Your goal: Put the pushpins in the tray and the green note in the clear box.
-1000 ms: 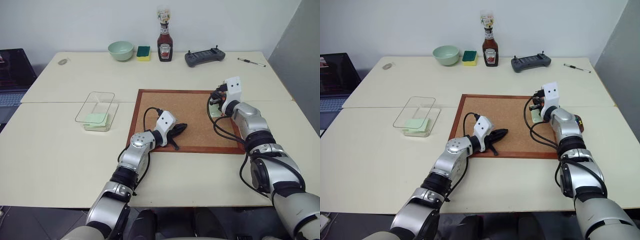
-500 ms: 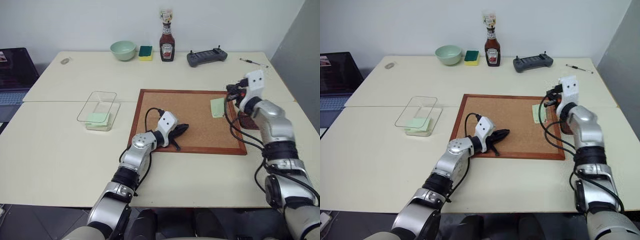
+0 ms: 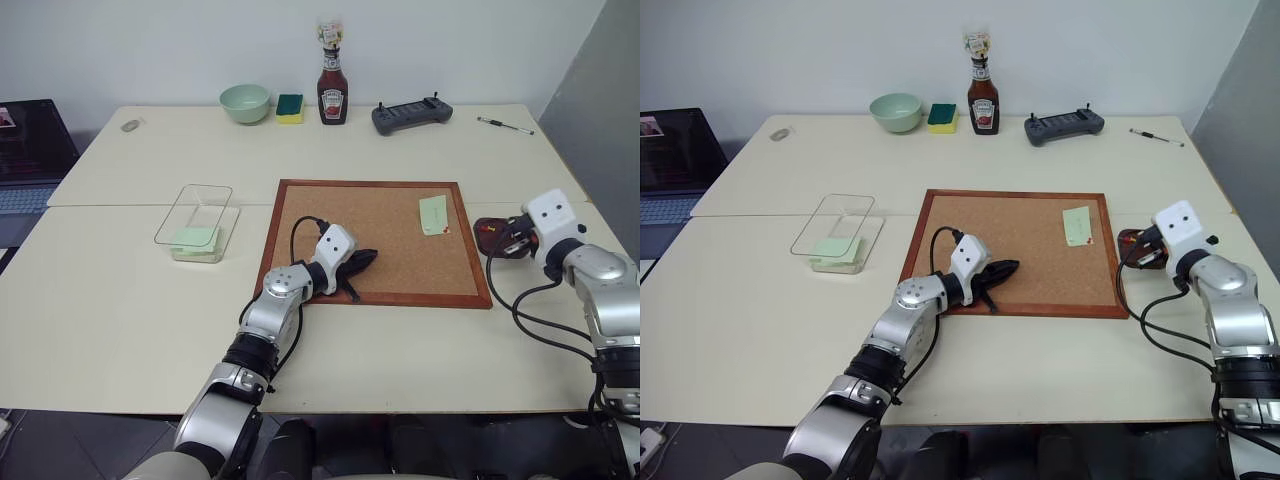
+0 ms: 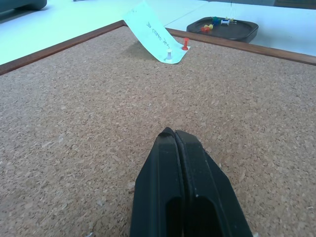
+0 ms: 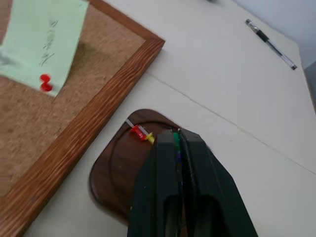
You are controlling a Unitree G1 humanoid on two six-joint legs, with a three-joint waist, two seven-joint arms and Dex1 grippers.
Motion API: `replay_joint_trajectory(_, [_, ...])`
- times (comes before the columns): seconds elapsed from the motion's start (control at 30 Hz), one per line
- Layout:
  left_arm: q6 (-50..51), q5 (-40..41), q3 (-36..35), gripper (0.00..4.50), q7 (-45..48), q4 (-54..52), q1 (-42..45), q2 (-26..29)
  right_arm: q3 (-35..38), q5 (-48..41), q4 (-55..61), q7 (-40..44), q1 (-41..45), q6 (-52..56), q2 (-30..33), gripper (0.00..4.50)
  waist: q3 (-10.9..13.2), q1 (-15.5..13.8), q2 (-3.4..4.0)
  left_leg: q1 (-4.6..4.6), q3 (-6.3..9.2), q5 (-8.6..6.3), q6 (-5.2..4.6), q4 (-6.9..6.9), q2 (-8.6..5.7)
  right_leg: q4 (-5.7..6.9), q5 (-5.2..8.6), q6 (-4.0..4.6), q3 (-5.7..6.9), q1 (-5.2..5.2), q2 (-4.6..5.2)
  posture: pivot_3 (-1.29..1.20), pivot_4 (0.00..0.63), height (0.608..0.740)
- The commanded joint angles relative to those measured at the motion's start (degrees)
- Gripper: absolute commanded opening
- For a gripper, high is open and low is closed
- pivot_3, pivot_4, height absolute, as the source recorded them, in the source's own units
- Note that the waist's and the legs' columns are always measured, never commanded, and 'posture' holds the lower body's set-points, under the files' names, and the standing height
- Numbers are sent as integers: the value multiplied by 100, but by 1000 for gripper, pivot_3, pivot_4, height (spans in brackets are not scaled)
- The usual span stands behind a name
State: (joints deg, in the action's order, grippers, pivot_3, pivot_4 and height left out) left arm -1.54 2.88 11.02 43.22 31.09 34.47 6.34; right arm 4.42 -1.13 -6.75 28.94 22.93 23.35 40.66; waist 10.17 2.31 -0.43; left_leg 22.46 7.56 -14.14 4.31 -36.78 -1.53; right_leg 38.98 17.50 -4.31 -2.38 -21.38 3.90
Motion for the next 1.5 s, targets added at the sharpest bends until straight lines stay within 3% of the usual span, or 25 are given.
replay_joint_trajectory(0.03, [25, -105, 154, 0, 46, 146, -47, -34, 0, 68, 328, 115, -71, 101, 139, 80, 0, -16, 0, 0, 0, 0, 0, 0, 0, 0, 0, 0, 0, 0, 0, 0, 150, 740])
replay_joint_trajectory(0.13, [21, -112, 147, 0, 47, 147, -54, -25, -26, 135, 279, 102, -112, 109, 156, 80, 0, -29, 0, 0, 1, 0, 0, 0, 0, -1, 0, 0, 1, 0, 0, 0, 150, 740])
replay_joint_trajectory(0.5, [23, -115, 142, 0, 60, 141, -65, -17, 145, 149, 273, 48, -141, 88, 177, 2260, 0, -30, 0, 0, 0, 0, 0, 0, 1, -1, 0, 0, 1, 0, 0, 0, 150, 740])
replay_joint_trajectory(0.67, [13, -109, 133, 0, 73, 147, -57, -8, 415, -371, 772, 210, -13, 494, -23, 3233, 0, -30, 0, 0, 0, 0, 0, 0, 1, -1, 0, 0, 0, 0, 0, 0, 150, 740])
replay_joint_trajectory(0.83, [7, -112, 132, 0, 75, 165, -33, -11, 406, -836, 894, 179, 240, 1019, -518, 3233, 0, -25, 0, -1, 1, 0, 0, 0, 4, -2, 0, 0, 1, 1, -2, 0, 150, 740])
replay_joint_trajectory(1.07, [42, -88, 121, 0, 67, 109, -38, -36, 337, -869, -73, -259, 735, 737, -1396, 3233, 0, -37, 0, 1, 3, 0, 0, 1, 1, -1, 0, 0, 2, -2, -1, 0, 150, 740])
replay_joint_trajectory(1.37, [128, -4, 71, 0, 101, -6, -104, -20, 259, -774, -860, -311, 962, 306, -1627, 3233, 0, -19, 1, 0, 3, 0, 0, 2, 2, -1, 0, 1, 2, -3, -2, 0, 150, 740])
replay_joint_trajectory(1.5, [144, 12, 72, 0, 110, -26, -109, -20, 245, -772, -963, -325, 962, 213, -1630, 2441, 0, -3, 1, 0, 2, 0, 0, 3, 1, -1, 0, 1, 1, -3, -2, 0, 150, 740])
